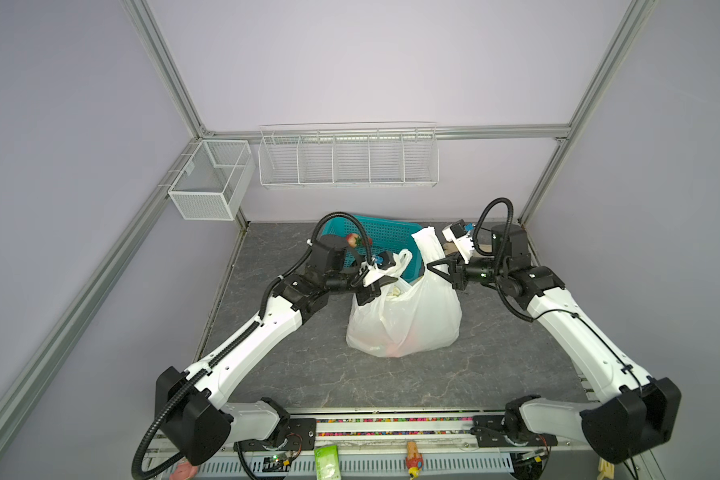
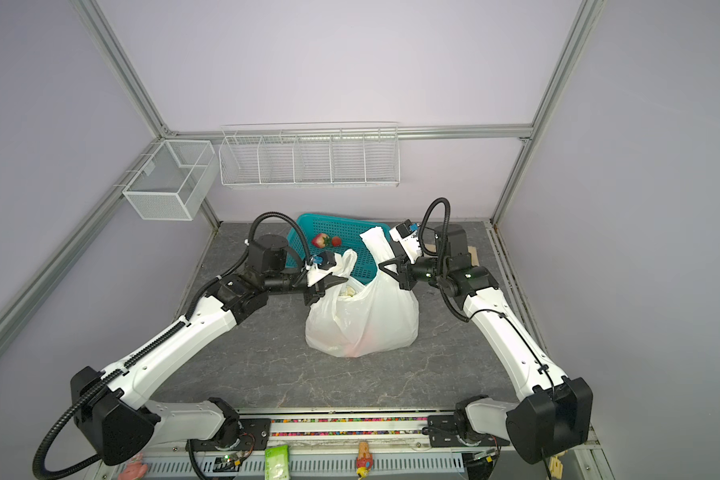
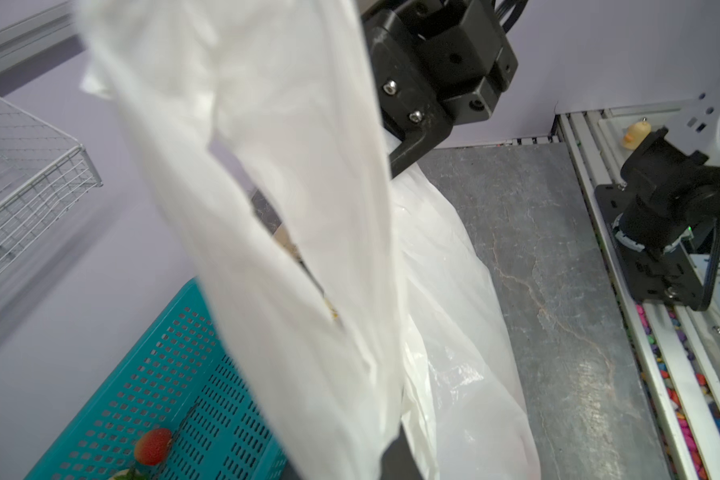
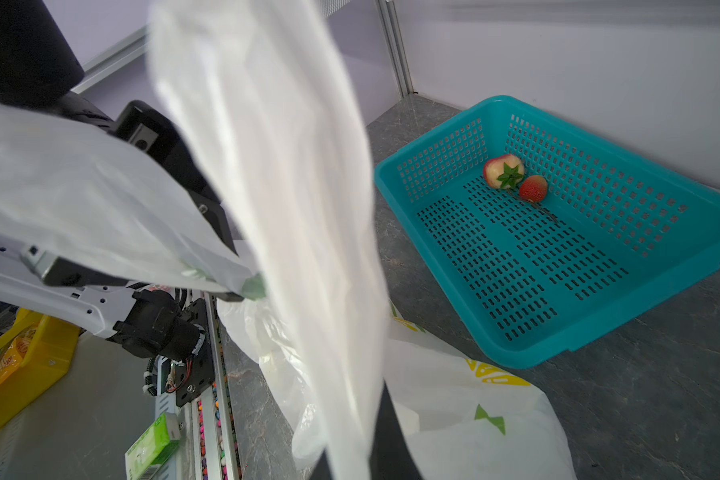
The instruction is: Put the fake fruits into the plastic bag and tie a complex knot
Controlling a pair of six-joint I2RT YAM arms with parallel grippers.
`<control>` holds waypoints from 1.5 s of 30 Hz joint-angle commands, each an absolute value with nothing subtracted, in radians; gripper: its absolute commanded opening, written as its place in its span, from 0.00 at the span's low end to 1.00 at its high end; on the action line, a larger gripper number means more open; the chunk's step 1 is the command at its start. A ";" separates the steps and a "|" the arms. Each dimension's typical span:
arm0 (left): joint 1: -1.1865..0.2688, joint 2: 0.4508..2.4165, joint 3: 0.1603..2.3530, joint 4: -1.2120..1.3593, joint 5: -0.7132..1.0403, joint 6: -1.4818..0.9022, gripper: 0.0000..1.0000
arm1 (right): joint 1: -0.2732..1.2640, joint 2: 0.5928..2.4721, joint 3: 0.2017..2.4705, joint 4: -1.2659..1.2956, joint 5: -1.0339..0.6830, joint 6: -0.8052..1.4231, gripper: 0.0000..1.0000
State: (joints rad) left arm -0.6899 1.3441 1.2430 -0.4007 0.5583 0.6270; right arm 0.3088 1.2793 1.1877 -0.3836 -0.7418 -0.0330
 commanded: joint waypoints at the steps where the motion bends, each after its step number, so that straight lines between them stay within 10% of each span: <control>1: -0.724 1.414 1.340 -0.628 0.450 0.755 0.00 | 0.304 1.285 1.184 -0.353 -0.811 -0.040 0.07; 45: -0.830 1.665 1.815 -0.969 0.332 0.972 0.00 | 0.305 1.138 0.973 -0.079 -0.849 -0.161 0.71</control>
